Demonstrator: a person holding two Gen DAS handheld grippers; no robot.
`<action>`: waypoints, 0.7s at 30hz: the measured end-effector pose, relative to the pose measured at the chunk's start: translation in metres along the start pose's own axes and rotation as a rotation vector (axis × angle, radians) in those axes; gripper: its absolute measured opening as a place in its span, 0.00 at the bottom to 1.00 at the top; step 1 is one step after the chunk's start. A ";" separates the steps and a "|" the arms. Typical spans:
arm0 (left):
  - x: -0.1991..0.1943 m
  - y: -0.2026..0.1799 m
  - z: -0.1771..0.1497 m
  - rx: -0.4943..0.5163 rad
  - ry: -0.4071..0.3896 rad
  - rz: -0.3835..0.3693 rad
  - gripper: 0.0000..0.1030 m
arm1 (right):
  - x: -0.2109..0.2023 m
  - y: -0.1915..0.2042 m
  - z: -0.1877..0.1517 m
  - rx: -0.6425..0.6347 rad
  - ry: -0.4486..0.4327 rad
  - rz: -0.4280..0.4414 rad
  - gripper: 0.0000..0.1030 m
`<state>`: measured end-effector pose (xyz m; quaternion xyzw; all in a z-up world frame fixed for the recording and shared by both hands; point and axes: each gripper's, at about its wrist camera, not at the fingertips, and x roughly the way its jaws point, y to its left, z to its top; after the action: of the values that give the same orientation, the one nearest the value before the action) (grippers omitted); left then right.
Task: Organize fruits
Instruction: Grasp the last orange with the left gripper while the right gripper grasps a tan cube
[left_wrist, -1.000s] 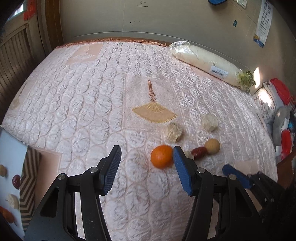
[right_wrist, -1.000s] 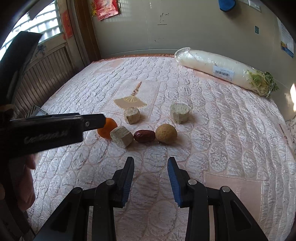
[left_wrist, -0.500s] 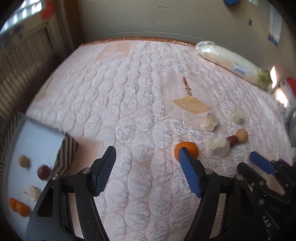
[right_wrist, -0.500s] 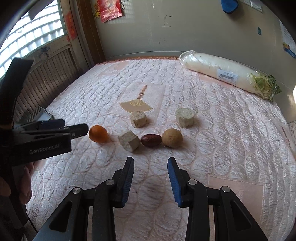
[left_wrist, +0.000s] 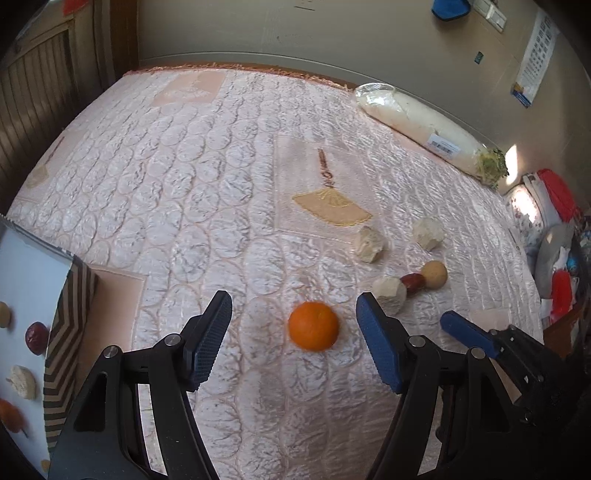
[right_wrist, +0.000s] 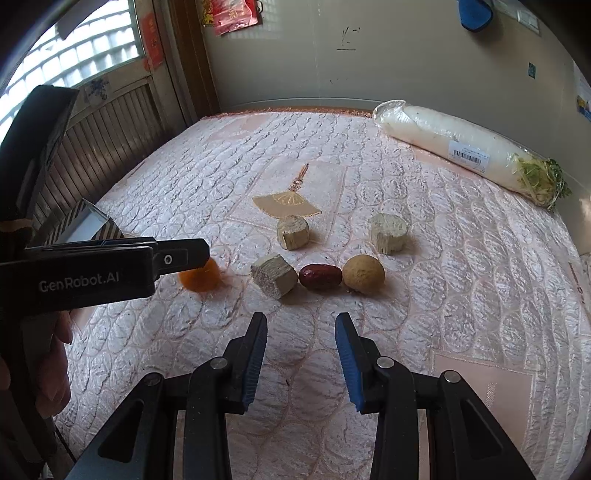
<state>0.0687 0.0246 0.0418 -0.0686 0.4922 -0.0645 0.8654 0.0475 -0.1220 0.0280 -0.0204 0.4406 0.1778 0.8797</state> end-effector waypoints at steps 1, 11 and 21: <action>0.000 -0.001 -0.001 0.012 -0.001 0.009 0.69 | 0.001 -0.001 0.000 0.000 0.002 -0.001 0.36; 0.009 -0.006 -0.019 0.068 0.029 0.024 0.69 | 0.003 -0.007 -0.002 0.014 0.012 -0.007 0.36; 0.014 -0.010 -0.023 0.123 0.006 0.066 0.30 | 0.007 -0.006 0.001 0.032 -0.007 0.021 0.36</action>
<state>0.0552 0.0111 0.0202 0.0012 0.4918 -0.0663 0.8682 0.0537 -0.1252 0.0228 -0.0011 0.4405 0.1801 0.8795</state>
